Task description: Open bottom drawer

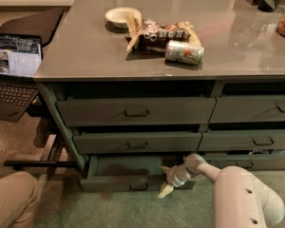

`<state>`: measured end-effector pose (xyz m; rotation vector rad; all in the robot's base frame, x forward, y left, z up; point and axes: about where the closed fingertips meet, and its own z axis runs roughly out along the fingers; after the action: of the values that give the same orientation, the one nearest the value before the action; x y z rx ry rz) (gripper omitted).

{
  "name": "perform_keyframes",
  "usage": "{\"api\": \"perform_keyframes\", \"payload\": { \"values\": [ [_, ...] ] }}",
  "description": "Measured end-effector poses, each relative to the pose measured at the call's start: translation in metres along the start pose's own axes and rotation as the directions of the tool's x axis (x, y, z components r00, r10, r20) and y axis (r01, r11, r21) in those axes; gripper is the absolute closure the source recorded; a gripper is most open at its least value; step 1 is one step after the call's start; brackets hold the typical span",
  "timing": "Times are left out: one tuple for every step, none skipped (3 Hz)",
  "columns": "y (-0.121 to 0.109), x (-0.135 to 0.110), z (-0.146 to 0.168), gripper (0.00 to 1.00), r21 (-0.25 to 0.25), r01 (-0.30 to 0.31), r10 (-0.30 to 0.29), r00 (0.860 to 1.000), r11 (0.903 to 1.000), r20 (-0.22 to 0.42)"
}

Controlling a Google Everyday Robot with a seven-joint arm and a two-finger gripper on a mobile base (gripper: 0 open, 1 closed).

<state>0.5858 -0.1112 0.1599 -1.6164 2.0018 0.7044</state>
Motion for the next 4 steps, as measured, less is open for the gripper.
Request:
{"api": "perform_keyframes", "payload": {
  "values": [
    [0.0,-0.003,-0.003,0.42,0.0,0.0,0.0,1.0,1.0,0.0],
    [0.022,0.016,-0.012,0.65,-0.019,0.015,-0.017,0.998,0.9997,-0.055],
    [0.024,0.013,-0.011,0.89,-0.019,0.015,-0.017,0.998,0.9997,-0.055],
    [0.024,0.013,-0.011,0.85,-0.019,0.015,-0.017,0.998,0.9997,-0.055]
  ]
}}
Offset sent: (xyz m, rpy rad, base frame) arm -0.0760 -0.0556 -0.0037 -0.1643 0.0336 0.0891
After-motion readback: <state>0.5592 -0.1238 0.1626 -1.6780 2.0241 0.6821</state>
